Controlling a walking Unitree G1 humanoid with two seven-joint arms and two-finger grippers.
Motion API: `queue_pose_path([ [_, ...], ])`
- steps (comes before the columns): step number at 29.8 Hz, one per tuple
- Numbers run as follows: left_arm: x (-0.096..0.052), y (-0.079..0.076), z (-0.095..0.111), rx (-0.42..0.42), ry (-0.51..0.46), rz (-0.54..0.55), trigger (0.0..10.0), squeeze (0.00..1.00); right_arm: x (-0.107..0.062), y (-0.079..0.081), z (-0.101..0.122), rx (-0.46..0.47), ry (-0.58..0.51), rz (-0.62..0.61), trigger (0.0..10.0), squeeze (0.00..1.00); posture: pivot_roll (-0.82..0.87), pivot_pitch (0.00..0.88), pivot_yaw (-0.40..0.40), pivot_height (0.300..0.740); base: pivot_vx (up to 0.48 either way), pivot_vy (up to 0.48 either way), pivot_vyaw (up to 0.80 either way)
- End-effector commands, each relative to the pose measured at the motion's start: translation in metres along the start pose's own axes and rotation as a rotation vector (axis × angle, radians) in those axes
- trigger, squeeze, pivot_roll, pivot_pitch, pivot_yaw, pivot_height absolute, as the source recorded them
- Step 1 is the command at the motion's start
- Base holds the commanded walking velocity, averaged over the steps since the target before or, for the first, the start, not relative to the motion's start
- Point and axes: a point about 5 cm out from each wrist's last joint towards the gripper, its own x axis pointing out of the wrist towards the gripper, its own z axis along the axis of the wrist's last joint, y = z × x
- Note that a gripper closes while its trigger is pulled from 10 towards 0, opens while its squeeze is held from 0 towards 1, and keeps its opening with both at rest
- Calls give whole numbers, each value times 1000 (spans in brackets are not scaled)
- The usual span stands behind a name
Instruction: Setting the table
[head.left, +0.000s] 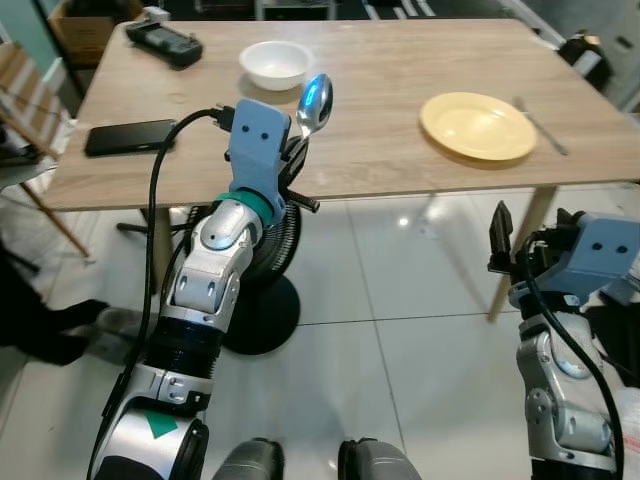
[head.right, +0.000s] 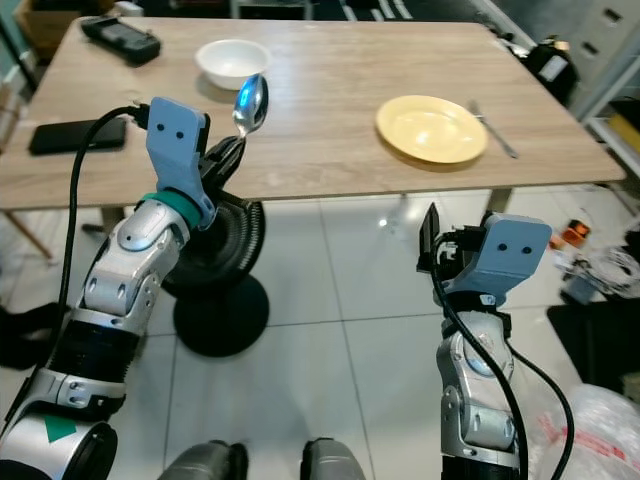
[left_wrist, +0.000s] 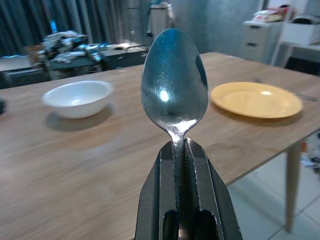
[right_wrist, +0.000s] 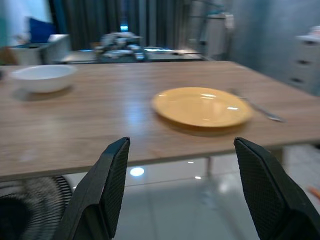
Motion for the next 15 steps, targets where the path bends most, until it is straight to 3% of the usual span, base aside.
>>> queue_pose_path([
  [1, 0, -1, -1, -4, 5, -6, 10000, 0, -1, 1, -1, 2, 12, 12, 10000, 0, -11, 0, 43, 740, 0, 0, 763],
  [15, 2, -4, 0, -1, 2, -16, 10000, 0, -1, 2, -1, -3, 18, 18, 10000, 0, -9, 0, 44, 740, 0, 0, 766],
])
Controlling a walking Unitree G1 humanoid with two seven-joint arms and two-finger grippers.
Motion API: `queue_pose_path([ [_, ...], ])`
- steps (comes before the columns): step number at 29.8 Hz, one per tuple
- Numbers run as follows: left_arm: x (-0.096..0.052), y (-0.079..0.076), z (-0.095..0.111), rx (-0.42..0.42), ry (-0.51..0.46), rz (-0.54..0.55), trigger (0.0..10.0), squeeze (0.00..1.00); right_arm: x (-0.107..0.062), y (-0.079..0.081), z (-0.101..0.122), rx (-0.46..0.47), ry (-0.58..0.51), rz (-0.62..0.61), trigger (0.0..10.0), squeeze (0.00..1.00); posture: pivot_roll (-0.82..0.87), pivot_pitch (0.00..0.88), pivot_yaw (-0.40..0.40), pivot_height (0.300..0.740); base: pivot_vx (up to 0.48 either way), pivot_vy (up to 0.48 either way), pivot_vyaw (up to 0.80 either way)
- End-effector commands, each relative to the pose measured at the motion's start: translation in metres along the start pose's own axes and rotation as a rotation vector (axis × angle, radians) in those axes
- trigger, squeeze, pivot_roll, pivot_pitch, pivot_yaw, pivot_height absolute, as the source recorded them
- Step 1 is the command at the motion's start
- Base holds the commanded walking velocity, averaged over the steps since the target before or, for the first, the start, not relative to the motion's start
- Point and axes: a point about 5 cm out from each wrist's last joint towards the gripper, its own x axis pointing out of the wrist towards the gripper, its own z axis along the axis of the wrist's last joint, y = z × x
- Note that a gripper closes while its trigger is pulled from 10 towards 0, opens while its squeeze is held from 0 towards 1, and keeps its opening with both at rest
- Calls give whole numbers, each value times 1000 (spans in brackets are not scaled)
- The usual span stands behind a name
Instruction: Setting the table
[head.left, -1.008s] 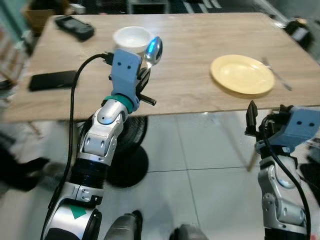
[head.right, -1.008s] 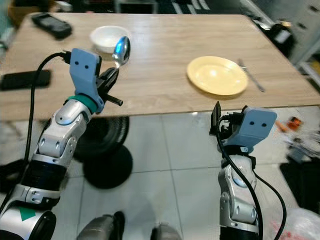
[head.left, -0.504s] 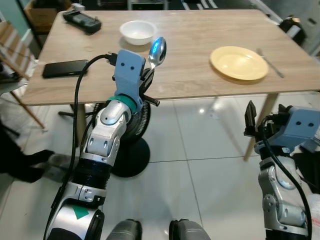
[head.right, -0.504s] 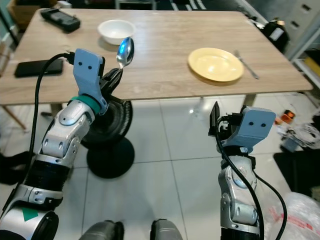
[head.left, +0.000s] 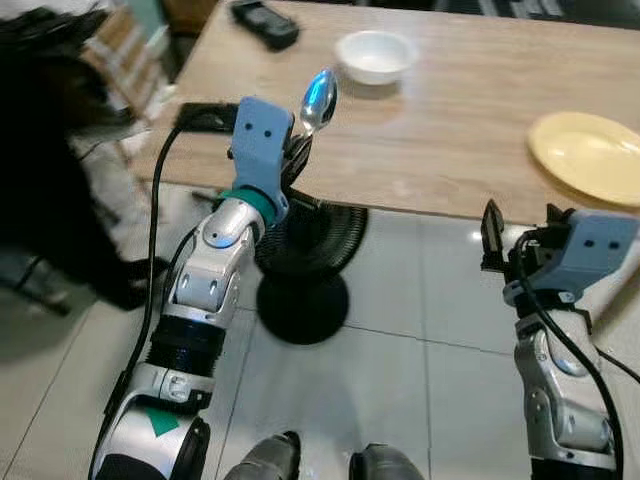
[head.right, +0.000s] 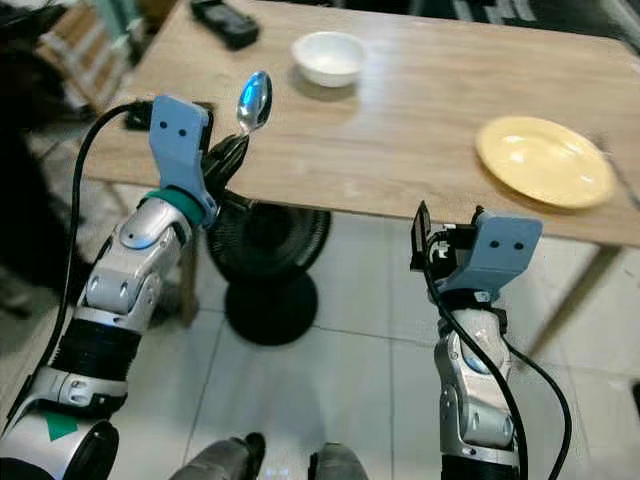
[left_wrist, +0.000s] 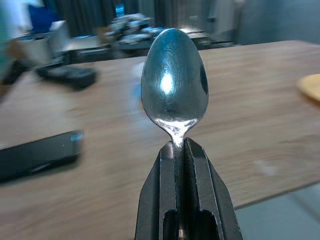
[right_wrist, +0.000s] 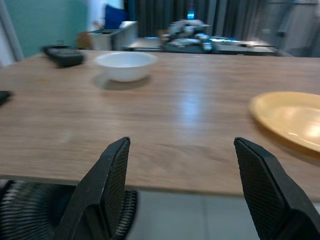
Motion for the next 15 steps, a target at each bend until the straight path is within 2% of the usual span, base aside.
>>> queue_pose_path([
  [1, 0, -2, -2, 0, 9, -8, 10000, 0, -3, -2, -4, 2, 21, -9, 10000, 0, -9, 0, 44, 740, 0, 0, 763],
  [15, 0, -4, -4, 8, 20, -16, 10000, 0, -3, -2, -4, 10, 27, -4, 10000, 0, -11, 0, 44, 740, 0, 0, 763],
])
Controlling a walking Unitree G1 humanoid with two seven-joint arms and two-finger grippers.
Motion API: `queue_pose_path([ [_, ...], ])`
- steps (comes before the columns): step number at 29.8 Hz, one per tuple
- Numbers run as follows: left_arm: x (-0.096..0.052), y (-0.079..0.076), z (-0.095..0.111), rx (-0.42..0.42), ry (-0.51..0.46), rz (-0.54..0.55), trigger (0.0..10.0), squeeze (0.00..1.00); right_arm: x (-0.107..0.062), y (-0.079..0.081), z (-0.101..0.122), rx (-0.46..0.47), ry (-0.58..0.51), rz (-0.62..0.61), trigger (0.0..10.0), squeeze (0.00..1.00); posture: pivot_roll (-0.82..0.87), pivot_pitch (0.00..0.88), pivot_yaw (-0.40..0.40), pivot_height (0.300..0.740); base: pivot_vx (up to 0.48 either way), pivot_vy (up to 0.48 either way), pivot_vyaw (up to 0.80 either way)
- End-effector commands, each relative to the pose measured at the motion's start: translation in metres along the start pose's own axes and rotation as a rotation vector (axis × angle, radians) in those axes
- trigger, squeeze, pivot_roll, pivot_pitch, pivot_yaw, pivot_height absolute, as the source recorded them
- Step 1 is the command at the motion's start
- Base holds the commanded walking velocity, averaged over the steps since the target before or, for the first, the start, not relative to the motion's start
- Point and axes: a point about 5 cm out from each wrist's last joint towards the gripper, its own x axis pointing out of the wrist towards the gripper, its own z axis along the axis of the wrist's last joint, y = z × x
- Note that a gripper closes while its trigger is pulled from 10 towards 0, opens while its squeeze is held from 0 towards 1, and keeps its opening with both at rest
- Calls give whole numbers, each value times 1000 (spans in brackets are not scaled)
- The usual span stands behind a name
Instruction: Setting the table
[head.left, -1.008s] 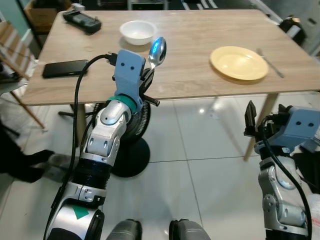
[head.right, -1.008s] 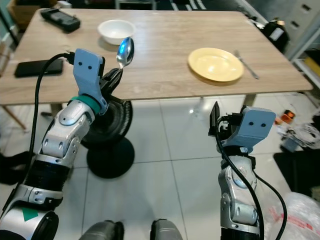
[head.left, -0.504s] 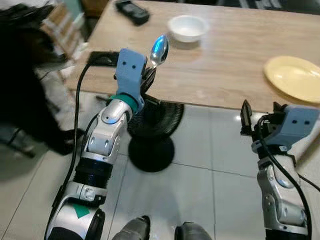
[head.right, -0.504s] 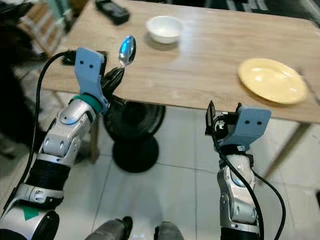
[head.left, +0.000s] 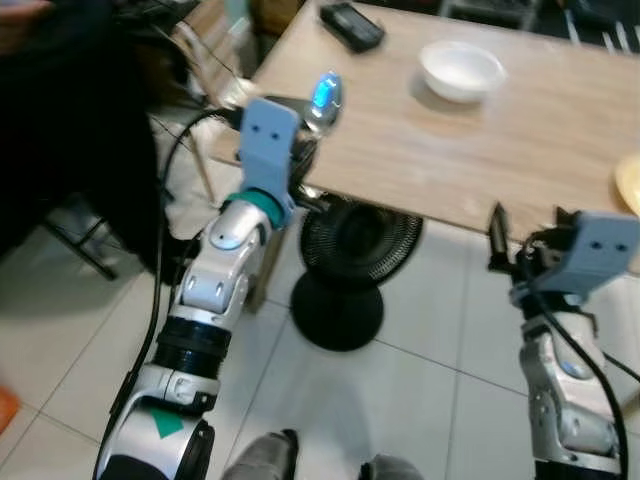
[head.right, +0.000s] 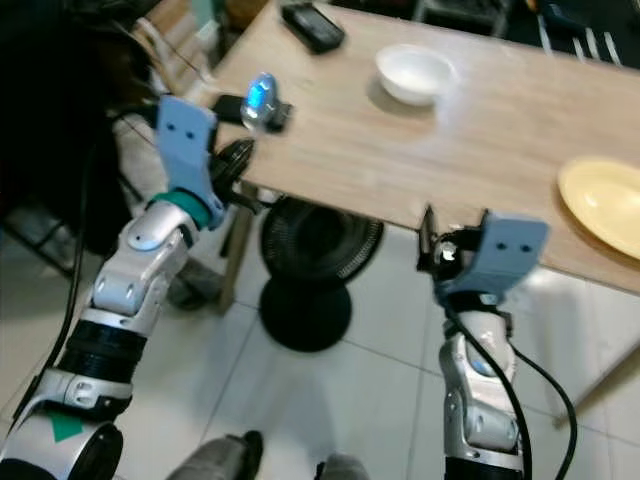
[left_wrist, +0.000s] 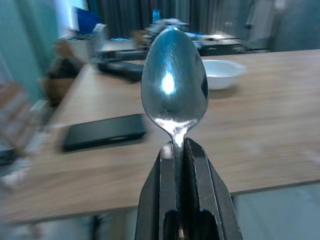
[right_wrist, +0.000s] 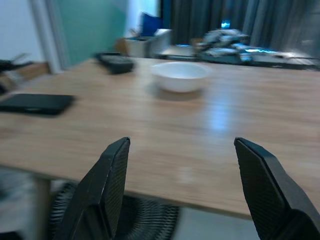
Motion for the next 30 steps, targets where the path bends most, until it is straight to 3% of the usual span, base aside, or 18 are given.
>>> queue_pose_path([
  [1, 0, -2, -4, -2, 18, -4, 10000, 0, -2, -3, -4, 5, 24, -11, 10000, 0, -11, 0, 44, 740, 0, 0, 763],
  [30, 0, -5, -4, -2, 18, -14, 10000, 0, -2, 0, -5, -1, 35, 19, 10000, 0, -12, 0, 41, 740, 0, 0, 763],
])
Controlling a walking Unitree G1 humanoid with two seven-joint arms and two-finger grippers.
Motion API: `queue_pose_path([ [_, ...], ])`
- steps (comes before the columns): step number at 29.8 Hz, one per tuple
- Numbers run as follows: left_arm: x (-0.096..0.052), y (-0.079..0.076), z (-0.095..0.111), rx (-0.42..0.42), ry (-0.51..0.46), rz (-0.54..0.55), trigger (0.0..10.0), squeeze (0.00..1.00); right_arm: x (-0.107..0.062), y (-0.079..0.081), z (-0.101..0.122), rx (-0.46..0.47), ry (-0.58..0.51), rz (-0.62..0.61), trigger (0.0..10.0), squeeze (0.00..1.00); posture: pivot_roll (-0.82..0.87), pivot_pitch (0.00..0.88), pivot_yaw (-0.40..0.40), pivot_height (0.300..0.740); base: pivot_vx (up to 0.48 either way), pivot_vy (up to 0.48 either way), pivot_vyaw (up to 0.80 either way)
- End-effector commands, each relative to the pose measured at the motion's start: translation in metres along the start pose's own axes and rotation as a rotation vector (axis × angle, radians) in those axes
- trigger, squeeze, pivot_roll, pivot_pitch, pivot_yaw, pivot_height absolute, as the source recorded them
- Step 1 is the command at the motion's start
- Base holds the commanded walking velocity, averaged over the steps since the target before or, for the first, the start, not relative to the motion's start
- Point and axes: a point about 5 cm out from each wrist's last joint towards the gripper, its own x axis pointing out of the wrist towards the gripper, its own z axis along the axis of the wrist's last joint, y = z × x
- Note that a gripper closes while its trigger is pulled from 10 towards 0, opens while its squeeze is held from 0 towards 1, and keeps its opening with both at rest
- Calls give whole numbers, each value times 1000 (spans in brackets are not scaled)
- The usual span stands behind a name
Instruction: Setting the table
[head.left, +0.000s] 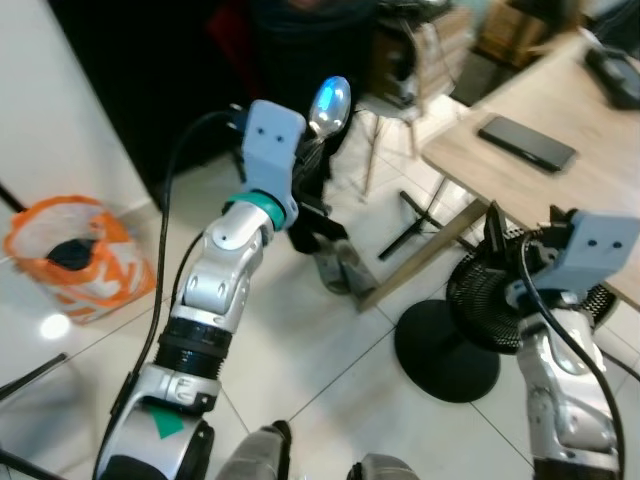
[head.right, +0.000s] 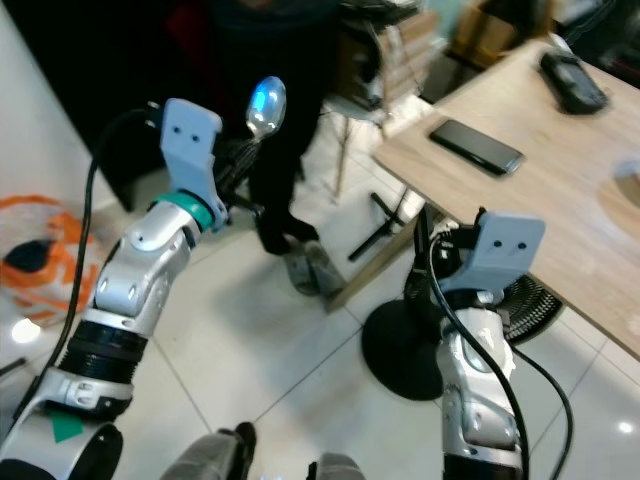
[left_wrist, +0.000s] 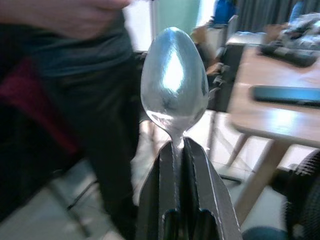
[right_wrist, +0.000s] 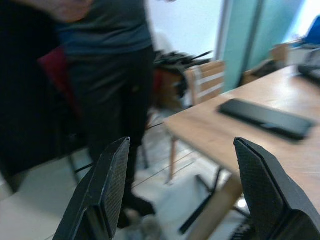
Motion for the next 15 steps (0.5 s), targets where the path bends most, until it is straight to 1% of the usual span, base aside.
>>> queue_pose_path([
  [1, -1, -2, -4, 1, 15, -5, 10000, 0, -3, -3, -5, 2, 26, -12, 10000, 0, -12, 0, 41, 740, 0, 0, 763],
  [15, 0, -3, -4, -1, 18, -10, 10000, 0, -3, -2, -5, -2, 28, -5, 10000, 0, -13, 0, 42, 740, 0, 0, 763],
])
